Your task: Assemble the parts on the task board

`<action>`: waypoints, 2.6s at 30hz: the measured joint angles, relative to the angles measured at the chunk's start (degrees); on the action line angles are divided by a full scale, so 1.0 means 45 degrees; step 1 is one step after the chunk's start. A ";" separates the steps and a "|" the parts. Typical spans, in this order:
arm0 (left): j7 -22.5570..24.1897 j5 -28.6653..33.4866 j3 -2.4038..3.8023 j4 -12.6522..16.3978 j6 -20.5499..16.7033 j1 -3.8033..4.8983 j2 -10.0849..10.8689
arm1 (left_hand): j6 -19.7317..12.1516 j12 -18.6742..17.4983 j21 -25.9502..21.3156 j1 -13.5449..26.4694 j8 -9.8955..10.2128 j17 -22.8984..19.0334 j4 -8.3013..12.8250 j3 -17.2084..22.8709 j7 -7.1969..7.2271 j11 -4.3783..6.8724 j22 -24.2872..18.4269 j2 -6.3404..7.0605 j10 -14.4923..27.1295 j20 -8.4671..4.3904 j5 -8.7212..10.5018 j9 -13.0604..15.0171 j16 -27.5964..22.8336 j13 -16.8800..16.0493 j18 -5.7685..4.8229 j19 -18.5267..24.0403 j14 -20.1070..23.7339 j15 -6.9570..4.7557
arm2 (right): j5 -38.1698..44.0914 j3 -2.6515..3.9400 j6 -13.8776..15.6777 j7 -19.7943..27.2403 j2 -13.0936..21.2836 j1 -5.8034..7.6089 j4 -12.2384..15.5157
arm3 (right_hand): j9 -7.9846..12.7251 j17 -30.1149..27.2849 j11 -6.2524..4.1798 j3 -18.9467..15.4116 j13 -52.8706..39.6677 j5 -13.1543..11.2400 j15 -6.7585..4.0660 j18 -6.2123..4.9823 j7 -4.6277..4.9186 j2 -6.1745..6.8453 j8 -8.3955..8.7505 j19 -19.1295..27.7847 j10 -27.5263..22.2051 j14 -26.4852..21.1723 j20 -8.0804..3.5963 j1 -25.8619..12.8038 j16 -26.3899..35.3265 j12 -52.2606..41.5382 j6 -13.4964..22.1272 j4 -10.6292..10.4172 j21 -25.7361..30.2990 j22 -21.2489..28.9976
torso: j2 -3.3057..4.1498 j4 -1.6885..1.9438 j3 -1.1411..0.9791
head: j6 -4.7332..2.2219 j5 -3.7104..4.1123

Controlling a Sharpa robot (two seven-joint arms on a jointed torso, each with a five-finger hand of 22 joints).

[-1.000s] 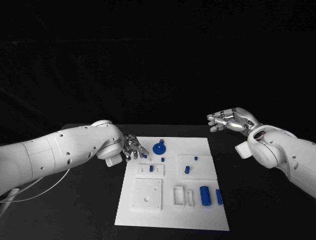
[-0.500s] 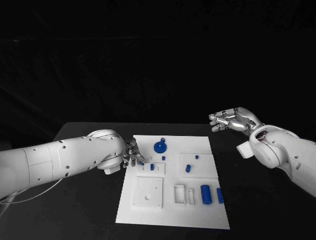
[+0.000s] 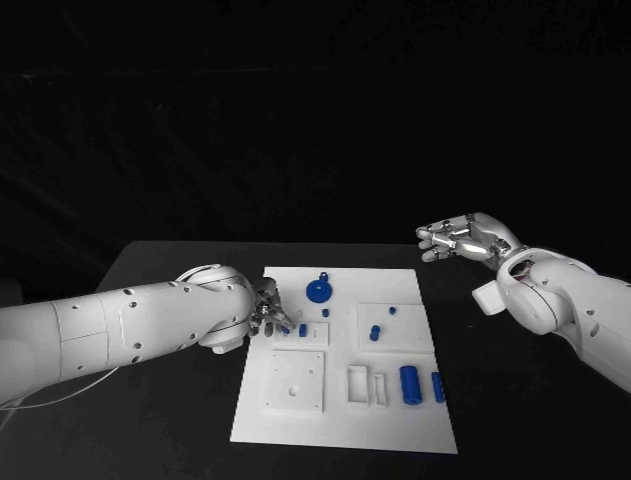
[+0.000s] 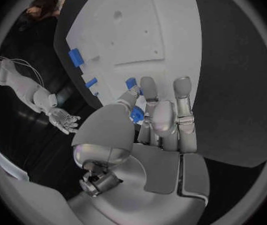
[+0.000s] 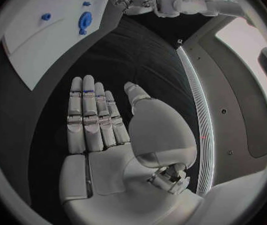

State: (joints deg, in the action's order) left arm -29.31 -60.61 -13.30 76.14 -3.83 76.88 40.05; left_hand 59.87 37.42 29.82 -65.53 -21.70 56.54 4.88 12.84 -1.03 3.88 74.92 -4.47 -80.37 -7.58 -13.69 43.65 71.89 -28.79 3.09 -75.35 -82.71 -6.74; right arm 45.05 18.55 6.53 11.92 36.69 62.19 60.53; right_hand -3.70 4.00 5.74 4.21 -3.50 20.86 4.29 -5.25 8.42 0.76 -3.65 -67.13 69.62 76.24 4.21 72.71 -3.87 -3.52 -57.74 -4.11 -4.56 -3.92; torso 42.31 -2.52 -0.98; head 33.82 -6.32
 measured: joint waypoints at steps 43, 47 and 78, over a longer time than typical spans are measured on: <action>0.0012 -0.0327 0.0017 -0.0419 0.0274 -0.0218 -0.0243 | 0.0001 -0.0035 -0.0001 -0.0082 0.0018 -0.0140 0.0000 0.0064 -0.0001 -0.0001 0.0005 0.0019 0.0001 0.0000 -0.0001 0.0718 -0.0001 0.0003 0.0000 0.0001 0.0001 0.0001 | -0.0013 0.0000 -0.0119 -0.0024 0.0041 -0.0028 0.0012 | 0.0000 0.0000 0.0000 -0.0034 0.0000 -0.0001 -0.0039 0.0001 -0.0002 0.0001 0.0000 -0.0002 0.0000 -0.0049 -0.0001 0.0001 0.0000 0.0000 -0.0002 0.0035 0.0000 0.0000 | -0.0016 0.0011 -0.0018 | 0.0115 0.0072; 0.0039 -0.0329 0.0038 -0.0573 0.0281 -0.0284 -0.0351 | 0.0022 -0.0035 -0.0001 -0.0082 0.0013 -0.0151 0.0000 0.0064 -0.0022 -0.0002 0.0004 0.0018 0.0000 0.0000 0.0100 0.0736 -0.0001 -0.0010 -0.0001 0.0001 0.0001 0.0001 | -0.0013 0.0000 -0.0121 -0.0026 0.0048 -0.0029 0.0017 | 0.0000 0.0000 0.0000 -0.0034 0.0000 -0.0001 -0.0039 0.0001 -0.0002 0.0001 0.0000 -0.0002 0.0000 -0.0049 -0.0002 0.0000 0.0000 0.0000 -0.0002 0.0035 0.0000 0.0000 | -0.0007 0.0006 -0.0018 | 0.0117 0.0087; 0.0075 -0.0255 0.0014 -0.0912 0.0362 -0.0452 -0.0456 | 0.0501 -0.0034 -0.0203 0.0790 0.0330 -0.0591 -0.2491 -0.0408 0.0372 0.0046 -0.0001 0.2644 0.0275 -0.0142 0.2379 0.0386 -0.0323 -0.0139 0.0002 -0.0088 0.0051 -0.0043 | -0.0026 0.0000 -0.0118 -0.0059 0.0100 -0.0055 0.0016 | 0.0000 0.0000 0.0000 -0.0160 0.0000 -0.0001 -0.0039 0.0001 0.0000 -0.0050 0.0000 -0.0003 0.0000 -0.0049 -0.0002 0.0051 0.0000 0.0000 0.0091 0.0051 0.0000 0.0010 | -0.0023 0.0017 -0.0016 | 0.0111 0.0160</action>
State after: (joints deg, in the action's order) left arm -28.97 -61.75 -13.24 72.04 -2.21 74.85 38.00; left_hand 62.13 37.27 28.90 -61.97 -20.21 53.89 -6.33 11.00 0.64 4.08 74.92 7.43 -79.13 -8.22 -2.99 45.39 70.44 -29.41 3.09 -75.75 -82.48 -6.94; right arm 44.93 18.55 5.99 11.65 37.14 61.95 60.61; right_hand -3.71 4.00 5.74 3.49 -3.50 20.86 4.11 -5.25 8.42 0.53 -3.65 -67.14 69.62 76.02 4.20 72.94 -3.87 -3.52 -57.34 -3.87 -4.56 -3.88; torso 42.21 -2.44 -1.05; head 34.32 -5.60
